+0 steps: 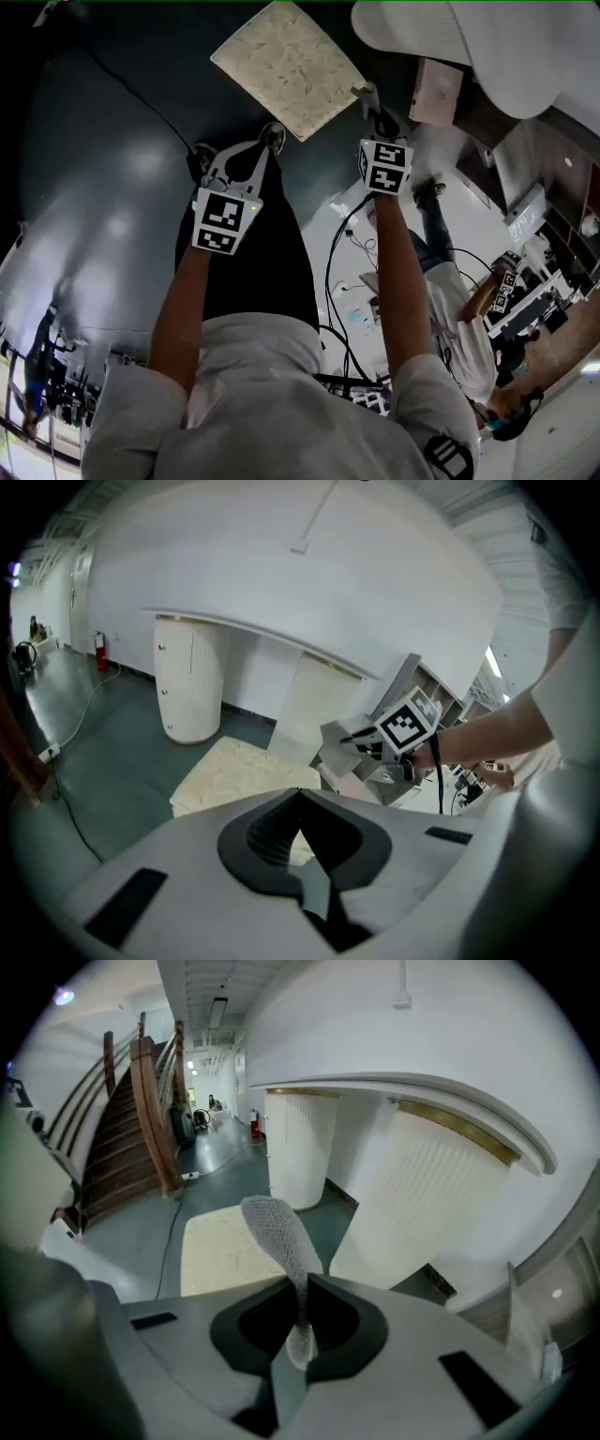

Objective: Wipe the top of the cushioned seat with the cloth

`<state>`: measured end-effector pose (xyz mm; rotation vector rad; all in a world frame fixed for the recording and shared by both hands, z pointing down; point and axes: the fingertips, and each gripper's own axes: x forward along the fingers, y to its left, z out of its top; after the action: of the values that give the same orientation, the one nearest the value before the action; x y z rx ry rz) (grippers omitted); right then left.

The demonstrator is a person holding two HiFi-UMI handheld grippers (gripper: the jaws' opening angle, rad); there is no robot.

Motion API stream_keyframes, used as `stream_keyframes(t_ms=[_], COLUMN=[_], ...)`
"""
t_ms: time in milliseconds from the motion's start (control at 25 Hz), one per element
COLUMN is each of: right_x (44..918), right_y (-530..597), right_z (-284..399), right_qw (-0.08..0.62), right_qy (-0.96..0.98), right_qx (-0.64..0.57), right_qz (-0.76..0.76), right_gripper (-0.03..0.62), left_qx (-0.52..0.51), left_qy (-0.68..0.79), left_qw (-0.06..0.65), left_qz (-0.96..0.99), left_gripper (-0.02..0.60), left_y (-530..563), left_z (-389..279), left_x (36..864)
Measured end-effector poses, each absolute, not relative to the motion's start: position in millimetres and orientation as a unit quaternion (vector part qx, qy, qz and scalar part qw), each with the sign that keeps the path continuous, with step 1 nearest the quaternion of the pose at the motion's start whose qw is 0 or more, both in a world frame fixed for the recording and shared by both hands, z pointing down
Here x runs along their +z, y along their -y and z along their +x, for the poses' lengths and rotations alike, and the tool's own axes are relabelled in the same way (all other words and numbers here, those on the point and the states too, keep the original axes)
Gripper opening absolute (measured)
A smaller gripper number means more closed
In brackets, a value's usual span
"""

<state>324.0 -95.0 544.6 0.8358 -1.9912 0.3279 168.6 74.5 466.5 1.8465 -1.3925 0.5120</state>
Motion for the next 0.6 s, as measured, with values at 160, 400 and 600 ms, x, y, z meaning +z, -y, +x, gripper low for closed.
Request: stream_keyframes(t_ms=[160, 400, 600], right_x=[576, 634, 669], right_y=[122, 131, 125], right_z=[334, 327, 331], right_qw=[0.47, 0.487, 0.484], right_qy=[0.793, 0.779, 0.77], right_qx=[0.117, 0.121, 0.176], right_qz=[0.369, 0.374, 0.377], right_gripper=[0.025, 0.025, 0.025], left_qx=[0.19, 0.182, 0.193], left_qy=[0.565, 0.585, 0.575], left_qw=[0.397, 0.395, 0.393], left_qz=[0.698, 0.685, 0.69], left_gripper=[0.014, 0.014, 0.014], left_y=[-75, -53, -54], left_z=[160, 137, 138], left_x=[520, 573, 599])
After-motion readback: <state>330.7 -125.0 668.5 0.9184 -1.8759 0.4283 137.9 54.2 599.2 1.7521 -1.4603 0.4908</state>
